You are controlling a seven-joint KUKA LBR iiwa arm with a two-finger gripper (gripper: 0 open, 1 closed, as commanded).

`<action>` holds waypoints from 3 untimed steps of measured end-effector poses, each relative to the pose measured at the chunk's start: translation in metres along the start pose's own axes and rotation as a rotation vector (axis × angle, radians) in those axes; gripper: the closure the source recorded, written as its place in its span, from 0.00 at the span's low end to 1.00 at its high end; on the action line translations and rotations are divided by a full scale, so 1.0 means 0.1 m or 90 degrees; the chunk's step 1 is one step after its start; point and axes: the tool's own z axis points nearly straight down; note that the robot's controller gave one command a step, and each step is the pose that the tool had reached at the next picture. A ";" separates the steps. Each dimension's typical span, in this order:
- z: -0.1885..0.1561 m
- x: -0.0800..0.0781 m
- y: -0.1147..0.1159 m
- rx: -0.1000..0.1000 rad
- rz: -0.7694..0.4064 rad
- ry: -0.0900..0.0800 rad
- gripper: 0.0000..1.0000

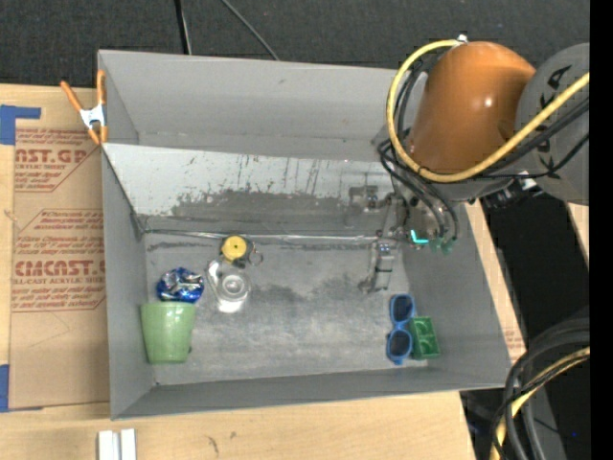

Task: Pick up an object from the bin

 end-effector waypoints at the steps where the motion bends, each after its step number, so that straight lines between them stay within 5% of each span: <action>1: 0.86 0.36 -0.85 0.001 0.017 0.002 0.00; 2: 1.65 0.59 -1.26 0.000 -0.214 -0.003 0.00; 3: 1.64 0.58 -1.24 0.000 -0.216 -0.003 1.00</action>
Offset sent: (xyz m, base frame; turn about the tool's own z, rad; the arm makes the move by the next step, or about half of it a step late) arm -0.0336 -0.0809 -0.0804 0.0192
